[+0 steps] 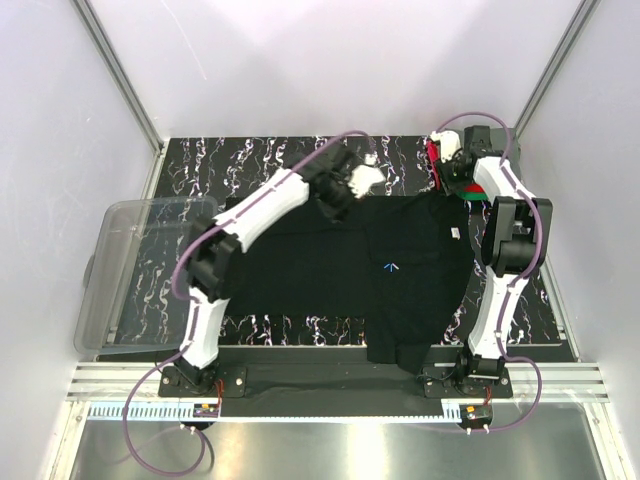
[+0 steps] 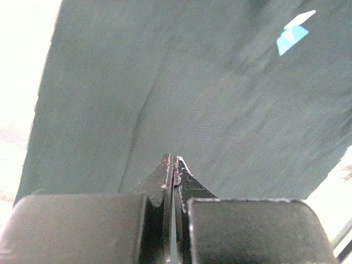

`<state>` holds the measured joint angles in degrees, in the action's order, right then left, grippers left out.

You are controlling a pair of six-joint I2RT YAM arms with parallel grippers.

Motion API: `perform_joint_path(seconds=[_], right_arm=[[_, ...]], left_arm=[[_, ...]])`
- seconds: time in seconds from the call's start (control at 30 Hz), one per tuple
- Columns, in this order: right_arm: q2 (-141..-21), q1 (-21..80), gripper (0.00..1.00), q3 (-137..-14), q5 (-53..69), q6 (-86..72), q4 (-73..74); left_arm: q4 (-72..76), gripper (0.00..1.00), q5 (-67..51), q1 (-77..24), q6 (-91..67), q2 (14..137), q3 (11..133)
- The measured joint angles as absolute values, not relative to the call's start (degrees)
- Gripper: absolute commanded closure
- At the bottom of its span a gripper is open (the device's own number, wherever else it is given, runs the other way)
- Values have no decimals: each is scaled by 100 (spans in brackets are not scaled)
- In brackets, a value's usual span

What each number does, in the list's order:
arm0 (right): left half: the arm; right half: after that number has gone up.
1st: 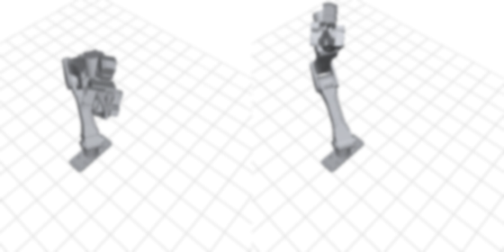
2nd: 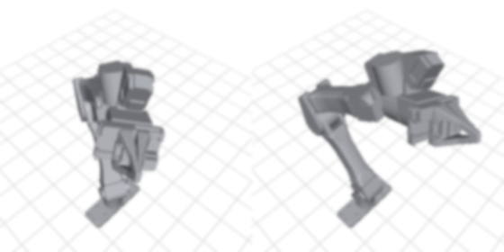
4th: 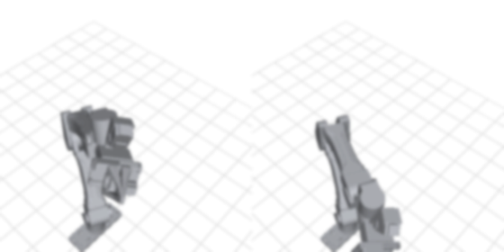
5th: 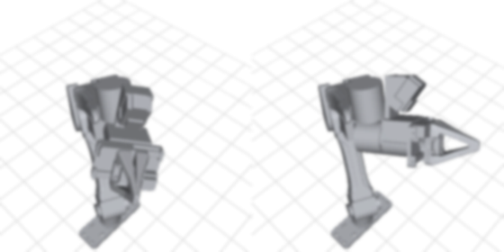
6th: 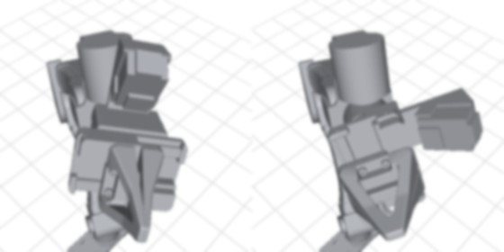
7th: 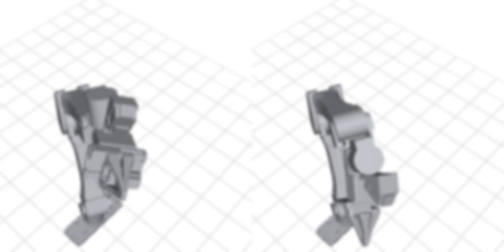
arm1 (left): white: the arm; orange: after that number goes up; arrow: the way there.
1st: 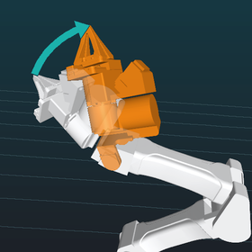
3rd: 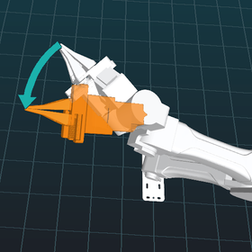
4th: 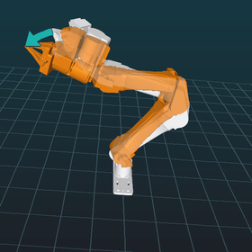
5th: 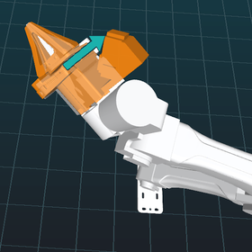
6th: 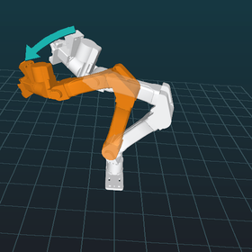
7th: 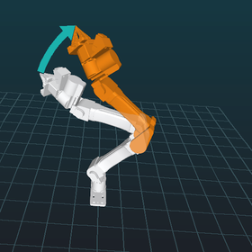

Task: Fold and stack the t-shirts
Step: Fold the tshirt

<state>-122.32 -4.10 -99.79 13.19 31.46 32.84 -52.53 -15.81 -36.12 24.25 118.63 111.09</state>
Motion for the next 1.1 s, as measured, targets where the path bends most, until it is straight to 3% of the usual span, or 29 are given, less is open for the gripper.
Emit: perform_joint_path(seconds=[0.37,1.1], right_arm=[[-12665,-408,64,-10165,1472,3105,3308],[-12884,-408,64,-10158,1579,3162,3297]], left_arm=[[-5280,100,-1914,-4036,2132,13487,11966],[-4882,100,-2154,-4831,1721,14092,12584]])
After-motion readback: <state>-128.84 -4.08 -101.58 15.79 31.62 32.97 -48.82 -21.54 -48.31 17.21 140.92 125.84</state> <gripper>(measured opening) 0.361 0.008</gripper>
